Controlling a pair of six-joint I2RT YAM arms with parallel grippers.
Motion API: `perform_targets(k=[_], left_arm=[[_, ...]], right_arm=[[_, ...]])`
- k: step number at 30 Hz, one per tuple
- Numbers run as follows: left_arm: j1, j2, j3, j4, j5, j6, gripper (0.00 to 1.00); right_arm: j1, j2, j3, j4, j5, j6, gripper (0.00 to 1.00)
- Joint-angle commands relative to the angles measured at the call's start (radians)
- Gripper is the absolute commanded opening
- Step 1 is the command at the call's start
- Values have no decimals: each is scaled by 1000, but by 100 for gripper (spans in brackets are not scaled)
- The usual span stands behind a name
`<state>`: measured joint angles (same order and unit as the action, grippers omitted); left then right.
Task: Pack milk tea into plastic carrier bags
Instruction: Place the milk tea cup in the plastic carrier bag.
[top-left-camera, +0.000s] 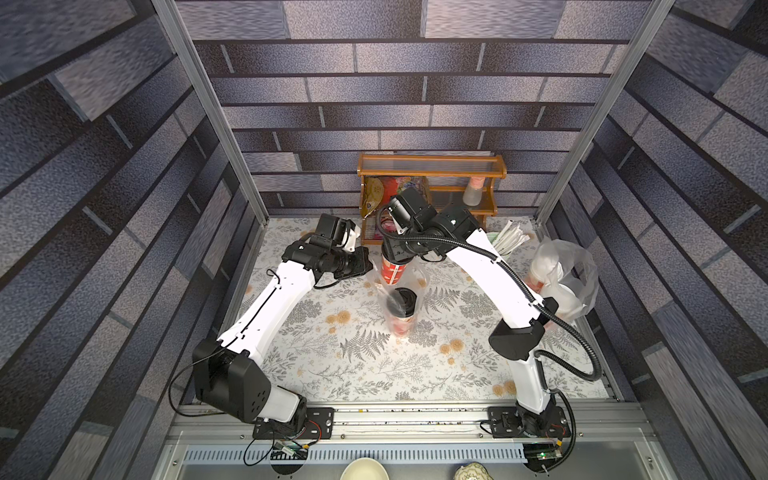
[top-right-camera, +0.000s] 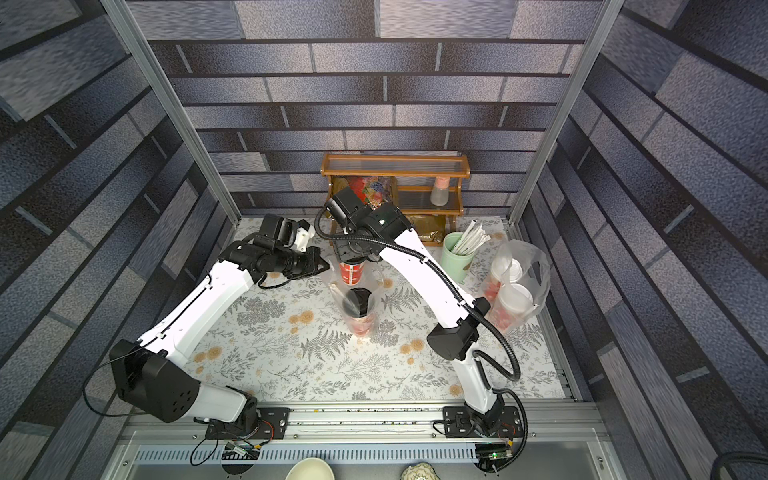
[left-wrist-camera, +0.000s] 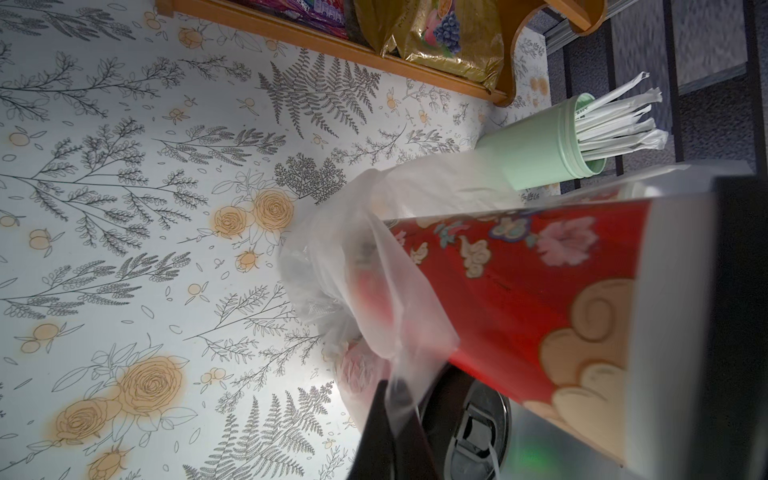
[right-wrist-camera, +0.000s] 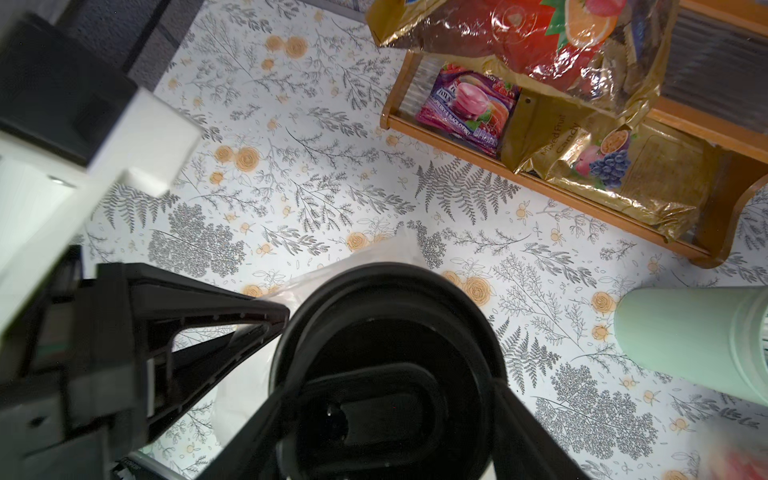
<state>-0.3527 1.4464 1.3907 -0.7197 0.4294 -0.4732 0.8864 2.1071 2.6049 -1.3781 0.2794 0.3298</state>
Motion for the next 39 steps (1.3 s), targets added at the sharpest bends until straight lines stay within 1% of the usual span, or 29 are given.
perform_targets(k=[1, 7, 15, 21, 25, 29, 32, 36, 39], left_arm=[[-1, -14, 17, 34, 44, -27, 0], [-26, 6, 42, 31, 40, -30, 0], [-28, -6, 54, 24, 29, -31, 0], [-28, -10, 62, 24, 25, -33, 0], [-26, -17, 62, 18, 13, -32, 0], [-25, -17, 65, 17, 15, -32, 0], [-25, -18, 67, 15, 16, -32, 0], [-25, -21, 72, 17, 29, -31, 0], [-26, -18, 71, 18, 35, -30, 0]], right_arm=[[20, 3, -29, 41, 45, -20, 56], [27, 13, -131, 113, 31, -21, 55], [27, 11, -274, 208, 17, -5, 55], [25, 14, -351, 258, 13, 4, 54], [23, 10, -391, 283, 34, 11, 55], [12, 14, -439, 320, 8, 18, 56], [7, 36, -446, 320, -11, 19, 56], [2, 55, -460, 311, -18, 22, 61], [-1, 53, -443, 292, -25, 24, 75]])
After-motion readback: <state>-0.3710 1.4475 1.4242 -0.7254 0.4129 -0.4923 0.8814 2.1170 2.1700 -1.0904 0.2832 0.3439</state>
